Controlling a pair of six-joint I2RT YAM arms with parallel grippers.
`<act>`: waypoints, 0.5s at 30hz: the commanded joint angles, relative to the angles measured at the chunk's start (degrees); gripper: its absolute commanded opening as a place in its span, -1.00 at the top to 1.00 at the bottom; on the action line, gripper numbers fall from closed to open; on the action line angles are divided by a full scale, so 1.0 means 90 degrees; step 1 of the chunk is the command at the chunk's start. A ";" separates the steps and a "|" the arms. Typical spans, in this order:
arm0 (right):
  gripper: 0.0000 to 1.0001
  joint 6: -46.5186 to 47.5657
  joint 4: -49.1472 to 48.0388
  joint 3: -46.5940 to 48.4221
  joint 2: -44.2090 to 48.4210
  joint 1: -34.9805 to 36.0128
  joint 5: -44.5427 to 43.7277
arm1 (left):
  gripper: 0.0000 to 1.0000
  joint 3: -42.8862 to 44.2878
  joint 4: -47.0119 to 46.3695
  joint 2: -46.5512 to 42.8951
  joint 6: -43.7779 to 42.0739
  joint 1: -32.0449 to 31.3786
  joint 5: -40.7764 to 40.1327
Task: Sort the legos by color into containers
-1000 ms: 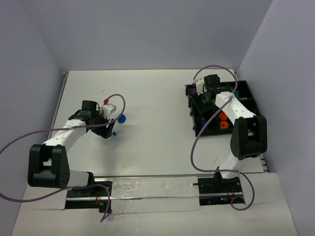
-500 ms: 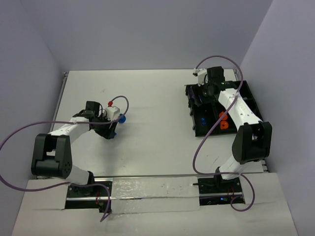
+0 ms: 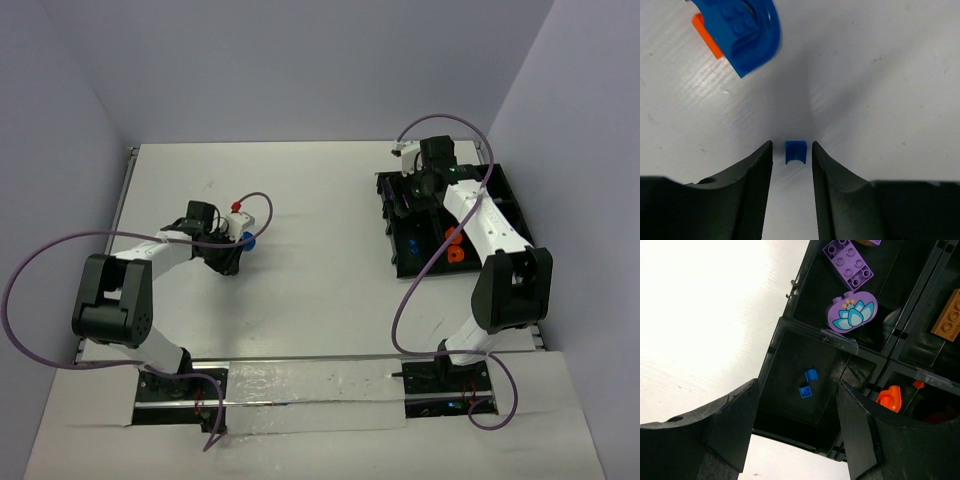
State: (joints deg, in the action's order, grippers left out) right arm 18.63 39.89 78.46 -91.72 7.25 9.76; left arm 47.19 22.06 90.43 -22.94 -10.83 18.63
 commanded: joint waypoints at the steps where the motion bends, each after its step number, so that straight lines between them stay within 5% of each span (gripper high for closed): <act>1: -0.40 -0.0049 0.0021 0.0257 0.0269 0.0045 0.0078 | 0.25 0.0049 -0.0155 0.0225 -0.0031 -0.0043 -0.0152; 9: -0.40 -0.0030 0.0002 0.0218 0.0250 0.0045 0.0088 | 0.31 -0.0028 0.0179 -0.0059 -0.0381 -0.0047 -0.0273; 15: -0.40 -0.0068 -0.0018 0.0199 0.0230 0.0060 0.0131 | -0.05 0.0074 0.0503 -0.0097 -0.0228 -0.0066 -0.0274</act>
State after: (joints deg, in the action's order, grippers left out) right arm 18.62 39.94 78.46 -91.72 7.25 10.22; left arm 47.40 22.48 90.35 -24.76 -11.19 17.54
